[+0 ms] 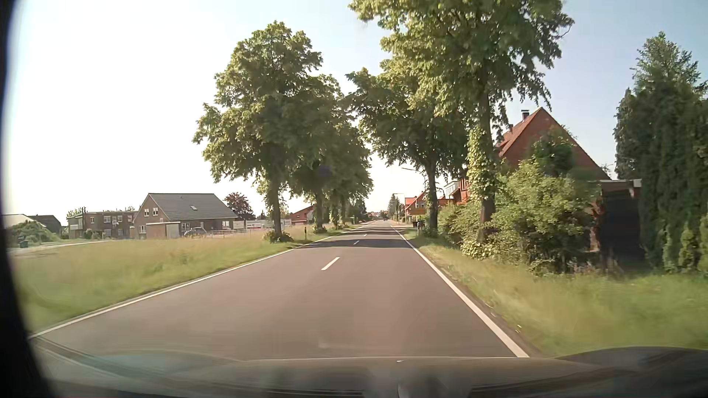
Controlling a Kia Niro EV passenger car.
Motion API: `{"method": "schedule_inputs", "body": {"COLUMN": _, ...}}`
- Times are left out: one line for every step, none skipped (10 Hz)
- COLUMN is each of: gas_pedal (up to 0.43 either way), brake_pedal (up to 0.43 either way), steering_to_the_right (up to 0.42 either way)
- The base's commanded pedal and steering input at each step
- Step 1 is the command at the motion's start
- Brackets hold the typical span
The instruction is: Follow the waypoints while adhering to traffic rules and regulations
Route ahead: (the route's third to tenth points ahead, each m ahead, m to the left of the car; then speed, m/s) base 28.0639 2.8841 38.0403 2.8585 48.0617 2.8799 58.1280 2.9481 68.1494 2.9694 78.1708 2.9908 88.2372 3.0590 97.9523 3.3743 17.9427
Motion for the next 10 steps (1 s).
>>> {"method": "schedule_inputs", "body": {"gas_pedal": 0.0, "brake_pedal": 0.006, "steering_to_the_right": 0.002}}
{"method": "schedule_inputs", "body": {"gas_pedal": 0.0, "brake_pedal": 0.006, "steering_to_the_right": 0.002}}
{"method": "schedule_inputs", "body": {"gas_pedal": 0.0, "brake_pedal": 0.006, "steering_to_the_right": 0.001}}
{"method": "schedule_inputs", "body": {"gas_pedal": 0.0, "brake_pedal": 0.006, "steering_to_the_right": 0.001}}
{"method": "schedule_inputs", "body": {"gas_pedal": 0.0, "brake_pedal": 0.006, "steering_to_the_right": 0.001}}
{"method": "schedule_inputs", "body": {"gas_pedal": 0.0, "brake_pedal": 0.006, "steering_to_the_right": 0.001}}
{"method": "schedule_inputs", "body": {"gas_pedal": 0.0, "brake_pedal": 0.006, "steering_to_the_right": 0.001}}
{"method": "schedule_inputs", "body": {"gas_pedal": 0.0, "brake_pedal": 0.006, "steering_to_the_right": 0.001}}
{"method": "schedule_inputs", "body": {"gas_pedal": 0.0, "brake_pedal": 0.006, "steering_to_the_right": 0.0}}
{"method": "schedule_inputs", "body": {"gas_pedal": 0.0, "brake_pedal": 0.006, "steering_to_the_right": -0.001}}
